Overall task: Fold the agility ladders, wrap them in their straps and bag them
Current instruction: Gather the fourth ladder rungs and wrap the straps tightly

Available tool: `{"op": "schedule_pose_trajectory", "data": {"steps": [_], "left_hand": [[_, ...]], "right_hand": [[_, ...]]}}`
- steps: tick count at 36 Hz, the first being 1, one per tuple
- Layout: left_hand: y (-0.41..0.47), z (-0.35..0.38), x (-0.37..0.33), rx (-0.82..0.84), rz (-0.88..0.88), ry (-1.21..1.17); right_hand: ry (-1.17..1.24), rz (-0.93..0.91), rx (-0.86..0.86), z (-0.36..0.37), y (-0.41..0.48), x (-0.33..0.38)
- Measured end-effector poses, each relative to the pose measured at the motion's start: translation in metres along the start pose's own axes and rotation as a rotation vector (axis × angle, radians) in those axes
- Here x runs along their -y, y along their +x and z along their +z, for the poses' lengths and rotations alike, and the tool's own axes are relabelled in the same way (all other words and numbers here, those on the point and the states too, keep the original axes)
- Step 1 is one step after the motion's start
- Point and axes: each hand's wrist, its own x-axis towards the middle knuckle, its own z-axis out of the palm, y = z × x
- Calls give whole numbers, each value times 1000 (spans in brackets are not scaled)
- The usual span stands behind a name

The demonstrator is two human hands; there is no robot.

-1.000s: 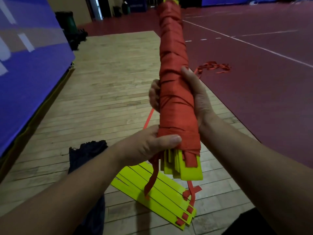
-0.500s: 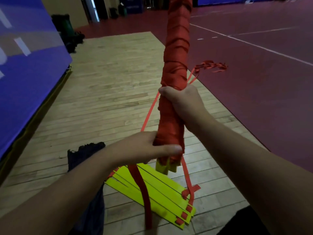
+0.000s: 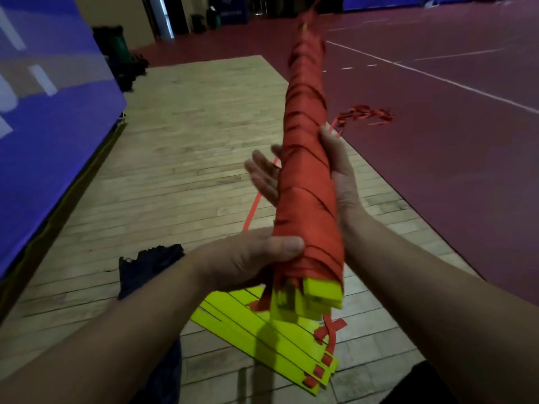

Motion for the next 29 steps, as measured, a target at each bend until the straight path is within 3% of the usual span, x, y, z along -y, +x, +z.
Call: {"op": "schedule_pose_trajectory", "data": {"steps": [4,11,16,18,20,22,25,29], "left_hand": [[-4,-2,-4,21,-55,-102],[-24,-42,-22,122,-363,331],[-11,-42,-6,-237,-341,424],[3,-30,4,-337,-387,624],[13,-18,16,-410,-416,927],[21,-8,25,-562,-404,1041],[26,-4,29,-648,-294,904],[20,-10,10,-460,-107,436]], "right_hand": [[-50,96,50,4,4,0],[-538,86,-139,4,1,3],[-1168,-315,-490,-23,18,8],[-1277,-416,-611,-27,20,4],[-1291,-447,-701,-30,23,-2],[-1233,-436,-721,-31,26,-7],[-1090,-395,-657,-29,26,-3],[-603,-315,-445,-19,21,14]]}}
